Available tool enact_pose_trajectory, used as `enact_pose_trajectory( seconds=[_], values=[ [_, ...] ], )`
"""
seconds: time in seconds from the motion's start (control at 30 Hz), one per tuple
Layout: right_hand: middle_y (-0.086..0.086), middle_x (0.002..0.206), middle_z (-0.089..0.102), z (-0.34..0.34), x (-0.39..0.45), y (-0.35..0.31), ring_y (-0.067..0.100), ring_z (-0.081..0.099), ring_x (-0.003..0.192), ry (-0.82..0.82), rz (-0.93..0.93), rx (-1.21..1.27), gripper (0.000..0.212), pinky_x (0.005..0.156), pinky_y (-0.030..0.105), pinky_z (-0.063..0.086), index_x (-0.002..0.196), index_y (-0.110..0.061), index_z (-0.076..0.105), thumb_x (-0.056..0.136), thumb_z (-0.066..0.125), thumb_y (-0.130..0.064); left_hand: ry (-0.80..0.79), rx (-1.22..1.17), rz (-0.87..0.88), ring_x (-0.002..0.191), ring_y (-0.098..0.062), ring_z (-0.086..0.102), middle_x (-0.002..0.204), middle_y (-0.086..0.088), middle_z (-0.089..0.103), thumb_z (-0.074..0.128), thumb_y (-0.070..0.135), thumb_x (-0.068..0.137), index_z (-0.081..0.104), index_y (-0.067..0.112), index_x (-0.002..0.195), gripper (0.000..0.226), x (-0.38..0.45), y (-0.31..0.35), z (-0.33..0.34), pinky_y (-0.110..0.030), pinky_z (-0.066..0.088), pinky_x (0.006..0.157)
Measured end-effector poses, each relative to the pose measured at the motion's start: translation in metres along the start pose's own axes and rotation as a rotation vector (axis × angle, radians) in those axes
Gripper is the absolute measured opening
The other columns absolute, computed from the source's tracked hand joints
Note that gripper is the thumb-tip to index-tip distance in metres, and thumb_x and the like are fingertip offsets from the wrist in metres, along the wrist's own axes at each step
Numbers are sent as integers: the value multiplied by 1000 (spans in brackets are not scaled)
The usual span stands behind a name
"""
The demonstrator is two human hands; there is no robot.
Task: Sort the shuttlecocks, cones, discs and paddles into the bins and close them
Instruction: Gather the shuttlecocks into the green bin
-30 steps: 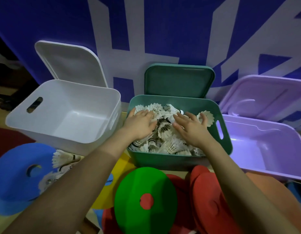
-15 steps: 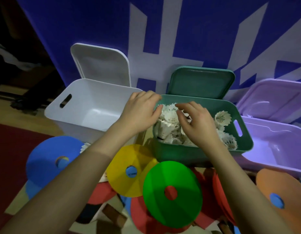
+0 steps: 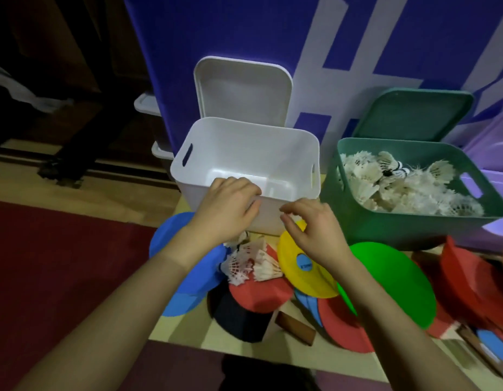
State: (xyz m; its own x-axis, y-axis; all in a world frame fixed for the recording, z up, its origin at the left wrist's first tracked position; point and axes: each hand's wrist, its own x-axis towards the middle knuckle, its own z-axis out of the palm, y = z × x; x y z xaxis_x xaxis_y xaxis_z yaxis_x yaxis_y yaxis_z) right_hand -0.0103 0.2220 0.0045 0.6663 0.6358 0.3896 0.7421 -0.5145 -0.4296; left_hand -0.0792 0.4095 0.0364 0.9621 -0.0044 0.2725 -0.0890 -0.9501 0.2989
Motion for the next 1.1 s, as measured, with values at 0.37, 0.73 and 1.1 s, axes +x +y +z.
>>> enact_pose_trajectory(
  seconds=[0.37,0.73,1.1],
  values=[
    [-3,117,59,77,-47,-1,31,47,117,-562,11,-381,22,95,42,13,99,-31,68,78,62,-28,-364,87,-180,111,-19,45,113,3,56,48,51,89,60,19,110,40,-63,-43,75,-31,23,97],
    [-5,104,62,69,-60,-5,14,44,102,-195,45,-154,18,90,34,16,94,-29,65,77,61,-33,-112,-72,-361,90,-21,55,95,-1,62,55,22,89,69,13,88,17,-64,-43,86,-29,27,85],
    [-6,112,61,11,-57,-14,11,54,109,122,78,-44,21,86,32,22,102,-25,65,86,57,-36,194,-254,-35,74,-24,60,77,-1,62,45,31,81,66,13,75,29,-14,5,24,-35,40,75]
  ],
)
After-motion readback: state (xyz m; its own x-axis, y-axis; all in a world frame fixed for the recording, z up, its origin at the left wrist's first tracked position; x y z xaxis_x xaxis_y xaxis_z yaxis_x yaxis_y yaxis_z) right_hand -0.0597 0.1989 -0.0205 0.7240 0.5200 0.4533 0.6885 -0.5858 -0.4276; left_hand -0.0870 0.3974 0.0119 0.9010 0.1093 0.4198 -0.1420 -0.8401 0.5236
